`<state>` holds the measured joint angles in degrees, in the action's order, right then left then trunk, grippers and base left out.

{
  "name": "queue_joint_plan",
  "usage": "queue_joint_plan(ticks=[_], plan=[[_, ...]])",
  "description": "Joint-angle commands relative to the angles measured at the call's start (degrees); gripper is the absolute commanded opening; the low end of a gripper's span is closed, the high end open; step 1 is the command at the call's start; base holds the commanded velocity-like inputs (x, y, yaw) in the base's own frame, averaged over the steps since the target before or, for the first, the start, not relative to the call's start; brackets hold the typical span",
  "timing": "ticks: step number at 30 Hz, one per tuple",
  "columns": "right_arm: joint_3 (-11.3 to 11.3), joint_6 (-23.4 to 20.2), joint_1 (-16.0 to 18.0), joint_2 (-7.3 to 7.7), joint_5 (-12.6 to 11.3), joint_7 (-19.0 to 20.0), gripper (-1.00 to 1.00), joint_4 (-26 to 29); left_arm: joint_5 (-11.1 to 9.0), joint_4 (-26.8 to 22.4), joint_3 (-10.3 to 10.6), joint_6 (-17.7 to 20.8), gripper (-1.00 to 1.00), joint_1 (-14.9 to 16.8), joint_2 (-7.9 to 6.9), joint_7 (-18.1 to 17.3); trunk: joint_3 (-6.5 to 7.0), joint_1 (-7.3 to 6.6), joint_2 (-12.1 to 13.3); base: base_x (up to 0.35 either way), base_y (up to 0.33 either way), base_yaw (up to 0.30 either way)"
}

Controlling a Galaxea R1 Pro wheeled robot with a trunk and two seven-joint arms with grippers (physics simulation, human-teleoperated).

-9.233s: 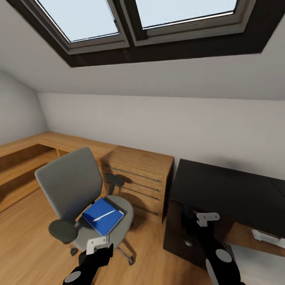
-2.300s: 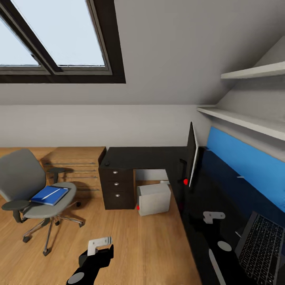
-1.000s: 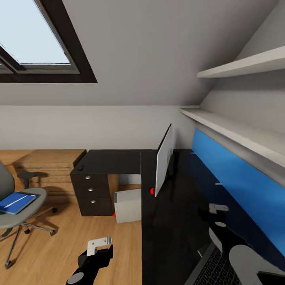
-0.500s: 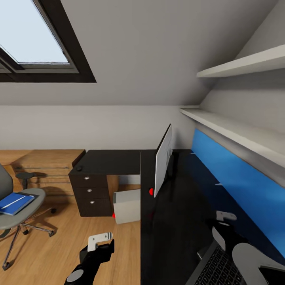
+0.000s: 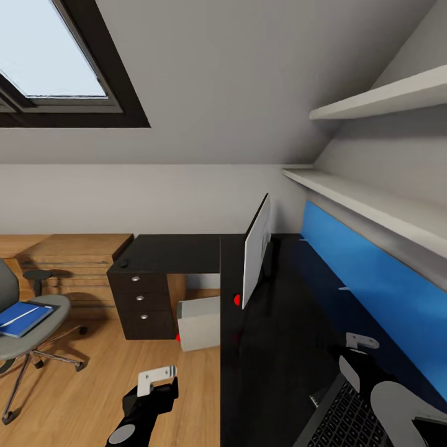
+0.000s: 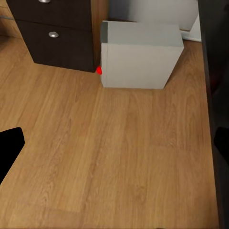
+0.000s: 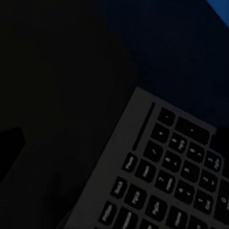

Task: In the bedroom, organize the workspace by keeping the computer under the desk, ensuring the monitor is on the desk, placing the keyboard on the desk next to the monitor, placing the mouse on the desk next to the keyboard, moving the folder from the swivel chair onto the desk next to the mouse, stacking the notebook on top of the folder with the pen on top of the notebook, and positioning the swivel chair next to the desk.

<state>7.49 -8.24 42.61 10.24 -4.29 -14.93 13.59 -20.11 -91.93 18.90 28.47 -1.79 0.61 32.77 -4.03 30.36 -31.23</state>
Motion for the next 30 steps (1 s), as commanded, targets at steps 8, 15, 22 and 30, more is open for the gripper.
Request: queue_joint_plan(ticks=[8,15,22,30], plan=[[-0.1,-0.4,0.0,-0.04,-0.5,-0.2,1.00,0.0,-0.5,-0.1,0.2,0.1,1.00,0.0,0.00,0.6,-1.54,1.79,-3.3,0.000,0.000,0.000],[-0.1,-0.4,0.0,-0.05,-0.4,-0.2,1.00,0.0,-0.5,-0.2,0.2,0.0,1.00,0.0,-0.02,0.6,-2.80,3.33,-6.1,0.000,0.000,0.000],[-0.1,-0.5,0.0,0.12,-0.4,-0.3,1.00,-0.1,-0.5,-0.2,0.2,0.1,1.00,0.0,-0.02,0.6,-4.05,4.86,-8.9,0.000,0.000,0.000],[-0.2,-1.4,0.0,0.13,-0.3,-0.3,1.00,-0.2,-0.5,-0.2,0.2,0.0,1.00,0.0,-0.01,0.6,-5.49,6.62,-12.1,0.000,0.000,0.000]])
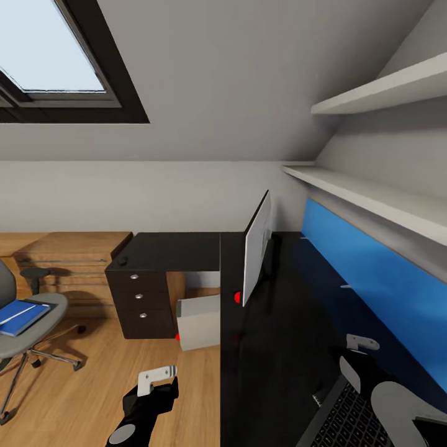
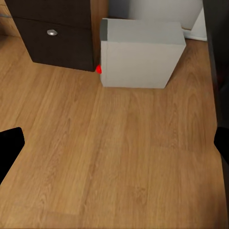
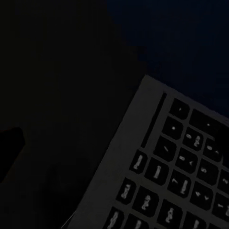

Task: In the bedroom, organize the workspace by keeping the computer under the desk, ensuring the monitor is on the desk, placing the keyboard on the desk next to the monitor, placing the mouse on the desk next to the keyboard, moving the folder from the swivel chair onto the desk next to the mouse, stacking the notebook on top of the folder with the pen on top of the notebook, and positioning the swivel chair next to the desk.

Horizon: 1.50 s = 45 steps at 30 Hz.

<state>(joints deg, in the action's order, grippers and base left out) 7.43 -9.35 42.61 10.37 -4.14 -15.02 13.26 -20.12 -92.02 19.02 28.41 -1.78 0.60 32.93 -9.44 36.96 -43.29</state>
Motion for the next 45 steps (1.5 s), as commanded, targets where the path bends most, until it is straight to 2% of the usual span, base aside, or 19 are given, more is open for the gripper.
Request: queue_joint_plan(ticks=[1,45], plan=[[-0.1,-0.3,0.0,0.00,-0.4,-0.2,1.00,0.1,-0.5,-0.1,0.0,0.1,1.00,0.0,0.00,0.5,-0.26,0.24,-0.5,0.000,0.000,0.000],[-0.3,-0.2,0.0,-0.02,-0.3,-0.3,1.00,0.0,-0.5,0.0,0.1,0.1,1.00,0.0,0.01,0.6,-8.16,9.91,-18.1,0.000,0.000,0.000]])
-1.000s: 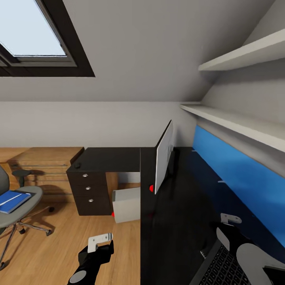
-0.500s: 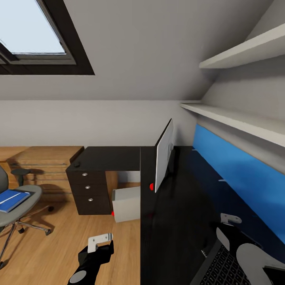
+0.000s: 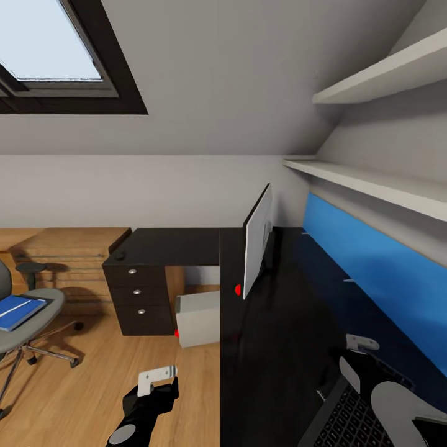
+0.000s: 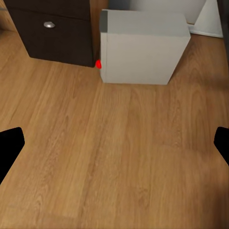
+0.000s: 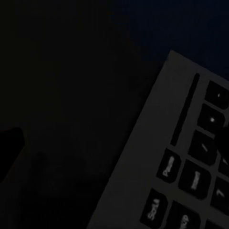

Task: In the bedroom, organize the workspace by keeping the computer under the desk, ensuring the monitor is on the desk, placing the keyboard on the desk next to the monitor, placing the mouse on the desk next to the keyboard, moving the folder from the swivel chair onto the desk next to the mouse, stacking the notebook on top of the folder with the pen on top of the notebook, and positioning the swivel chair next to the desk.

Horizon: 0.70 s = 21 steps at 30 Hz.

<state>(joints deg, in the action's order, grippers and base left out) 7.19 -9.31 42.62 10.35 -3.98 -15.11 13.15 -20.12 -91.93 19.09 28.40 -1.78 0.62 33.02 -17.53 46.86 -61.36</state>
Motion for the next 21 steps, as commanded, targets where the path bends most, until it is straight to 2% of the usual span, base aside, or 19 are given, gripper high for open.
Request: queue_joint_plan(ticks=[1,7,12,21], plan=[[-0.1,-0.3,0.0,0.01,-0.4,-0.2,1.00,0.1,-0.5,-0.1,0.1,0.1,1.00,0.0,0.00,0.5,-0.24,0.23,-0.5,-0.064,-0.017,0.000],[-0.1,-0.3,0.0,0.02,-0.4,-0.2,1.00,0.1,-0.5,-0.1,0.2,0.1,1.00,0.0,0.00,0.5,-1.32,1.55,-2.9,-0.192,-0.134,0.000],[-0.1,-0.3,0.0,0.02,-0.4,-0.2,1.00,0.1,-0.5,-0.1,0.2,0.1,1.00,0.0,0.00,0.5,-1.32,1.55,-2.9,-0.102,-0.084,0.000],[-0.2,-0.3,0.0,-0.05,-0.3,-0.2,1.00,0.1,-0.5,-0.1,0.2,0.1,1.00,0.0,0.00,0.5,-1.32,1.55,-2.9,-0.008,-0.006,0.000]])
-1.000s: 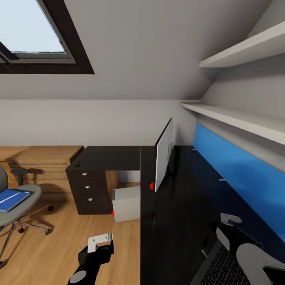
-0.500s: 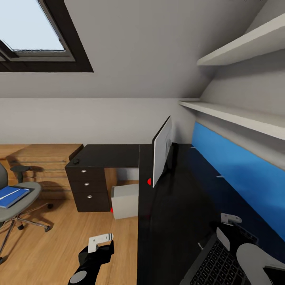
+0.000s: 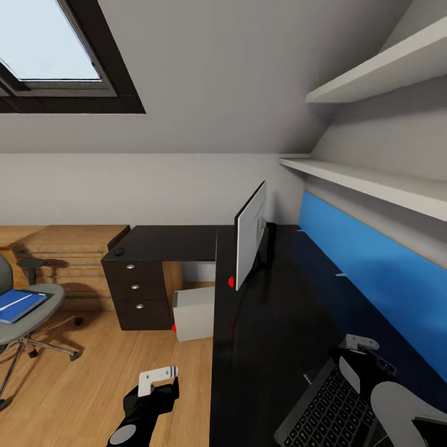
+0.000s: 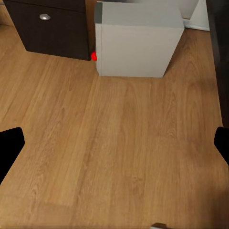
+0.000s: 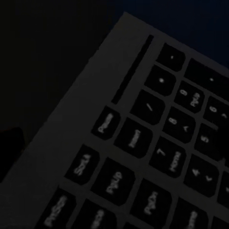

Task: In the bedroom, organize the workspace by keeping the computer under the desk, ensuring the monitor is on the desk, placing the keyboard on the desk next to the monitor, placing the mouse on the desk next to the keyboard, moving the folder from the swivel chair onto the desk next to the mouse, stacking the notebook on top of the folder with the pen on top of the notebook, and positioning the swivel chair next to the desk.

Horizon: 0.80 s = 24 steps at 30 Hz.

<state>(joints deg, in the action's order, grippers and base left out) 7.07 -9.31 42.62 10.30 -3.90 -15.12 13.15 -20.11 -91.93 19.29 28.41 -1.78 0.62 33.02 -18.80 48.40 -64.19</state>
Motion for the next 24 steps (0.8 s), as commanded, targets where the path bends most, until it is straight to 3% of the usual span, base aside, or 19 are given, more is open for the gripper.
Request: queue_joint_plan(ticks=[1,13,18,24], plan=[[-0.1,-0.3,0.0,0.00,-0.4,-0.2,1.00,0.1,-0.5,-0.1,0.0,0.1,1.00,0.0,0.00,0.5,-0.06,0.01,0.0,0.000,0.000,0.000],[-0.4,0.4,0.0,-0.19,-0.3,0.3,1.00,0.9,-0.5,0.9,0.1,0.2,1.00,0.0,-0.32,0.3,-0.06,0.01,0.0,0.032,0.018,0.000],[-0.2,1.1,-0.1,-0.26,-0.4,0.4,1.00,4.4,-0.5,1.2,0.1,0.2,1.00,0.0,-0.29,0.2,-0.06,0.01,0.0,0.136,0.052,0.000],[-0.1,1.0,-0.1,-0.28,-0.4,0.4,1.00,5.6,-0.5,1.1,1.2,0.2,1.00,0.0,-0.10,0.3,-0.06,0.01,0.0,0.015,0.005,0.000]])
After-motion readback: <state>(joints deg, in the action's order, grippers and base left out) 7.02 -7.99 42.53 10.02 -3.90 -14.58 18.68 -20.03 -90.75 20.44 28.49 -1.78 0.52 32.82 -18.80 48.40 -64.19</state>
